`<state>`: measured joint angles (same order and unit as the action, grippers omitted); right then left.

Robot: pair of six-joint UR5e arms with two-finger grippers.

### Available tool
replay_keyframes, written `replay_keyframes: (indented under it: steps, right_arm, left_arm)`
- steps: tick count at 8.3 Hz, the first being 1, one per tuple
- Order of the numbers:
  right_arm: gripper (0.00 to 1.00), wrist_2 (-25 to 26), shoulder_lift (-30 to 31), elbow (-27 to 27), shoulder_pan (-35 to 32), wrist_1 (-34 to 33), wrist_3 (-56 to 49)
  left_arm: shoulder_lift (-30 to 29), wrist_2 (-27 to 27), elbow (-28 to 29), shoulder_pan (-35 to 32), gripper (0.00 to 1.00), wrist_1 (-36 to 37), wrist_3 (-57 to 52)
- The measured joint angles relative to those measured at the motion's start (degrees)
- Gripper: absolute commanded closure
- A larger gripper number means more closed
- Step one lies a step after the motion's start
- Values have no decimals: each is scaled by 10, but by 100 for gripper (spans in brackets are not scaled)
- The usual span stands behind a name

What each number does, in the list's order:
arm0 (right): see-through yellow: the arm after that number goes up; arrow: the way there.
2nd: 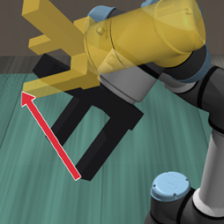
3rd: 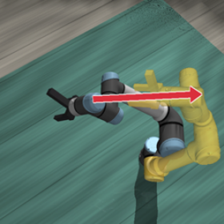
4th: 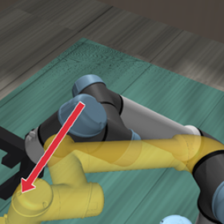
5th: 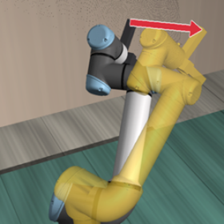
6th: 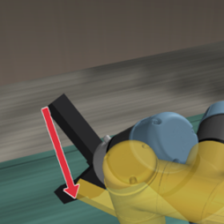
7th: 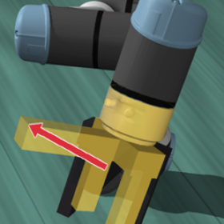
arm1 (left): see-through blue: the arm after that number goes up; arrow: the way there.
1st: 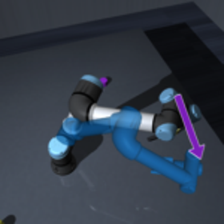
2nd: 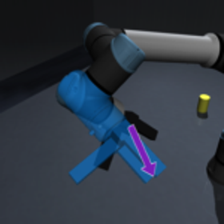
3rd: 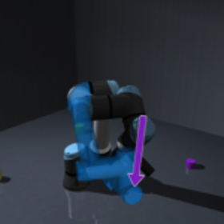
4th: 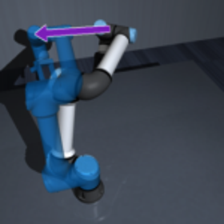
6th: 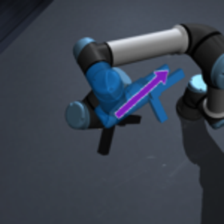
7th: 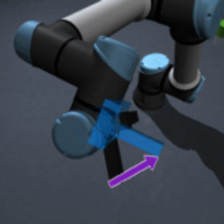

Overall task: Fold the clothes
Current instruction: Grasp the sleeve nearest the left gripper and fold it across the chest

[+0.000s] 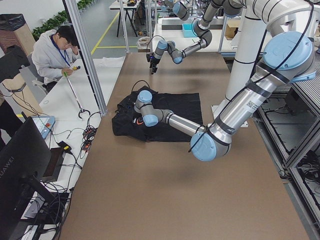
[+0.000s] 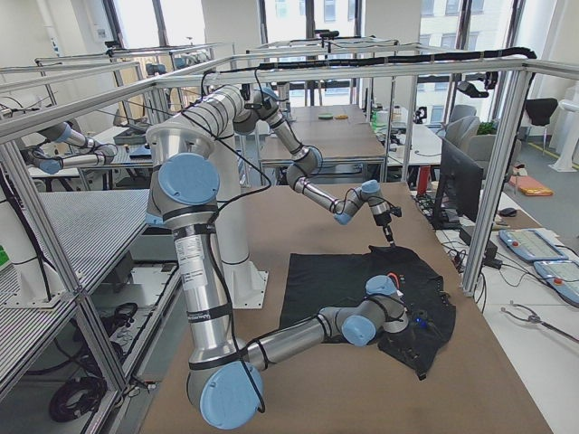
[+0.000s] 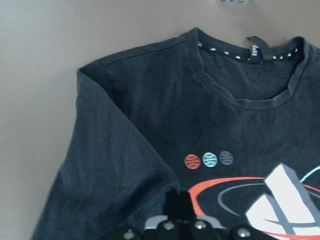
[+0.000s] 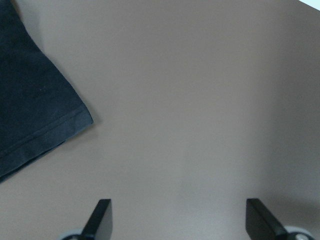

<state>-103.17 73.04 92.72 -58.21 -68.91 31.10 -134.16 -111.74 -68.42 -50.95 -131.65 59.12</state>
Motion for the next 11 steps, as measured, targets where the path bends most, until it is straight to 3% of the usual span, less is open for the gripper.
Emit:
replay_keyframes:
  steps: [4, 5, 6, 9, 11]
  right_arm:
    - [6, 0, 0, 0, 4, 0, 2]
    - [6, 1, 0, 0, 5, 0, 2]
    - [6, 1, 0, 0, 7, 0, 2]
    - [7, 1, -5, -8, 12, 0, 2]
    - [8, 0, -27, -52, 13, 31, 32]
  left_arm:
    - [-64, 114, 5, 87, 100, 59, 81]
    - [-69, 124, 14, 95, 65, 60, 87]
    - [-73, 127, 25, 100, 1, 58, 90]
    - [-78, 129, 23, 103, 0, 53, 95]
    - [-78, 130, 16, 104, 0, 52, 97]
